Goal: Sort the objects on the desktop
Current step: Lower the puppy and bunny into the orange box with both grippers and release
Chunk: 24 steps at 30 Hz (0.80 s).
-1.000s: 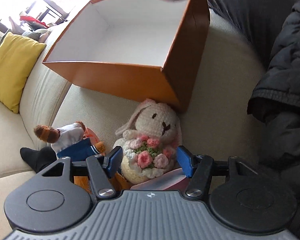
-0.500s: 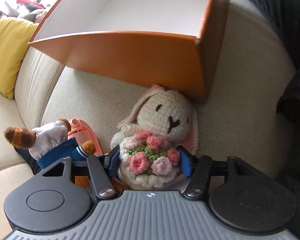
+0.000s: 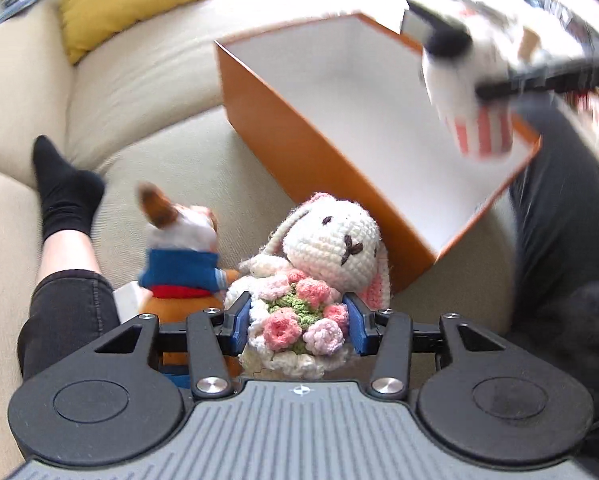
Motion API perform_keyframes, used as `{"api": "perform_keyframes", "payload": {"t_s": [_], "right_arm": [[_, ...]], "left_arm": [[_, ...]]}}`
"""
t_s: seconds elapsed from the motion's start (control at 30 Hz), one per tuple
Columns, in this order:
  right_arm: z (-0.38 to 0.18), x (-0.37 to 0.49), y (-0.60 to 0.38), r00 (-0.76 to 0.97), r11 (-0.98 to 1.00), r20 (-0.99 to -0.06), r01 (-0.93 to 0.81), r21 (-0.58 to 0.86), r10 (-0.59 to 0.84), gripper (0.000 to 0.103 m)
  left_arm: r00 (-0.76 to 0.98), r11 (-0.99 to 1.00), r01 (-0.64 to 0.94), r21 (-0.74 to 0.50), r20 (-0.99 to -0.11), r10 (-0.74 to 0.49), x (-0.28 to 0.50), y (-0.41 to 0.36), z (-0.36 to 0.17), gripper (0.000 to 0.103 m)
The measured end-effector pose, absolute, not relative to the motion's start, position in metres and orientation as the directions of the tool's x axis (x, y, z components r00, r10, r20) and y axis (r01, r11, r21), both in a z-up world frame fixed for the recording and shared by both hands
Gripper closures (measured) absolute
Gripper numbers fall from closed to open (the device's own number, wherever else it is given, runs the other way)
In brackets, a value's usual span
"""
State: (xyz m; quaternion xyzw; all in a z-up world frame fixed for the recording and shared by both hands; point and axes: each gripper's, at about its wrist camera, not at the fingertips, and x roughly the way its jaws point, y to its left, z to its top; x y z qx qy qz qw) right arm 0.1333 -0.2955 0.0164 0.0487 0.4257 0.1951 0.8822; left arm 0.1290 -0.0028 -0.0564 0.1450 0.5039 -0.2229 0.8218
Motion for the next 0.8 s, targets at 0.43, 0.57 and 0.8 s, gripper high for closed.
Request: {"api": "perform_keyframes", "payload": {"t_s": [0.43, 0.57, 0.8], "right_arm": [[0.004, 0.136, -0.307, 0.543, 0.950, -0.782, -0.227, 0.214, 0.305, 0.047], [-0.001, 0.139, -0.315, 0.513, 0.954, -0.805, -0.201, 0.224, 0.297, 0.047], [-0.008, 0.148, -0.312, 0.457, 0.959, -0.851, -0.224, 0.173, 0.260, 0.046]], "left_arm": [[0.501, 0.829, 0.287, -0.480, -0.662, -0.557, 0.152, -0.061, 0.002, 0.048], [0.496, 0.837, 0.166, -0.521, -0.690, -0.528, 0.170, -0.083, -0.031, 0.048], [0.444, 0.869, 0.050, -0.493, -0.768, -0.461, 0.176, -0.101, -0.064, 0.048]]}}
